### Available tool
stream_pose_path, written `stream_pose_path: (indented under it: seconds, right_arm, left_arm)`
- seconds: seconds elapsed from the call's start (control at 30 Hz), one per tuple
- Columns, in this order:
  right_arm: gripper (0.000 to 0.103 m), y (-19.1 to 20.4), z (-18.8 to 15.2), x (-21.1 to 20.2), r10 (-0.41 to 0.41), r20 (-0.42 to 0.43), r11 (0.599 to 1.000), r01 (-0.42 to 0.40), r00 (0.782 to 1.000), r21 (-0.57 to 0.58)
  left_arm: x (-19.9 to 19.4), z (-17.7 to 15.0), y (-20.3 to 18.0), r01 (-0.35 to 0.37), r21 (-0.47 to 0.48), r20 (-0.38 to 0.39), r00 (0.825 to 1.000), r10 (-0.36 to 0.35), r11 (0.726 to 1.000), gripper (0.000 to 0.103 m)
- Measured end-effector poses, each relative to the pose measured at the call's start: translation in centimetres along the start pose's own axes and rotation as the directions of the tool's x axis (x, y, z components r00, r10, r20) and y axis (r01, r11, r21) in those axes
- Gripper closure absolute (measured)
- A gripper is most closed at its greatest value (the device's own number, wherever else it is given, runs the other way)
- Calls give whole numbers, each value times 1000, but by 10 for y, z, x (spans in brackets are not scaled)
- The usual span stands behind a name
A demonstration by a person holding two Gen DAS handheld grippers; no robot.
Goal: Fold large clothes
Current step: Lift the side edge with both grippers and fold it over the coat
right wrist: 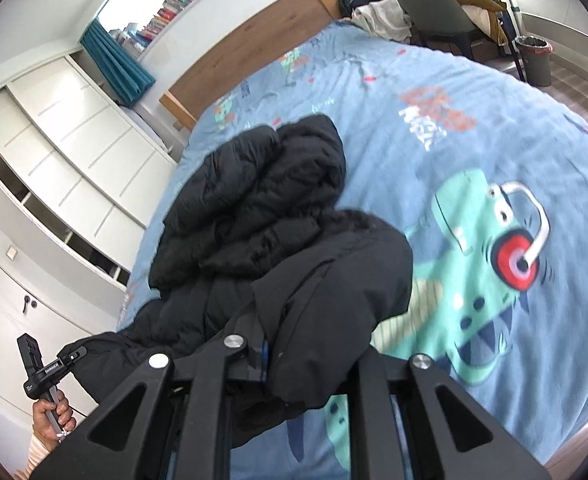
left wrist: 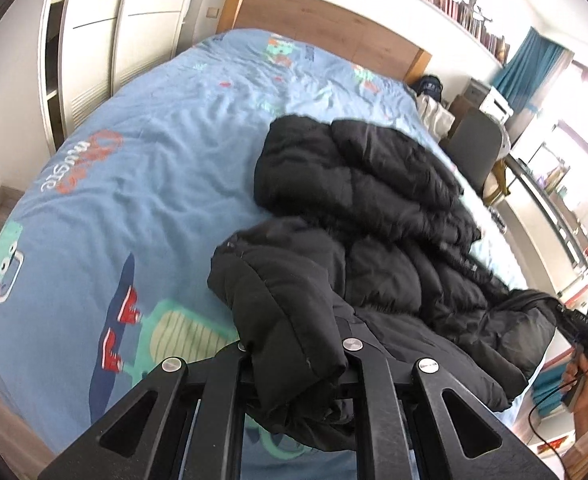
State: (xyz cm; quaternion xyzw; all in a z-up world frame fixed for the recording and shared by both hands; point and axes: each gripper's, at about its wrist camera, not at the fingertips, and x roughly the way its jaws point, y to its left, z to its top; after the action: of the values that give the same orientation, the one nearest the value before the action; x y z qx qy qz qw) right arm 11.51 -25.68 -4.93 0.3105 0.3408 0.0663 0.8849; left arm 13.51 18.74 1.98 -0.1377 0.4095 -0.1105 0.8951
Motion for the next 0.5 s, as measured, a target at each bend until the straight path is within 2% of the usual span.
stream_pose_path:
  seconds: [0.27, 0.5]
  right_arm:
    - [90, 16, 53, 7, 29, 62, 1000, -30, 998, 3]
    - [90, 34, 110, 21, 63, 114, 998, -63, 991, 2]
  left_arm:
    - [-7, 47, -6, 43, -16, 69, 997, -42, 999, 92]
    - [-2, 107, -8, 69, -39, 128, 990, -63, 997, 92]
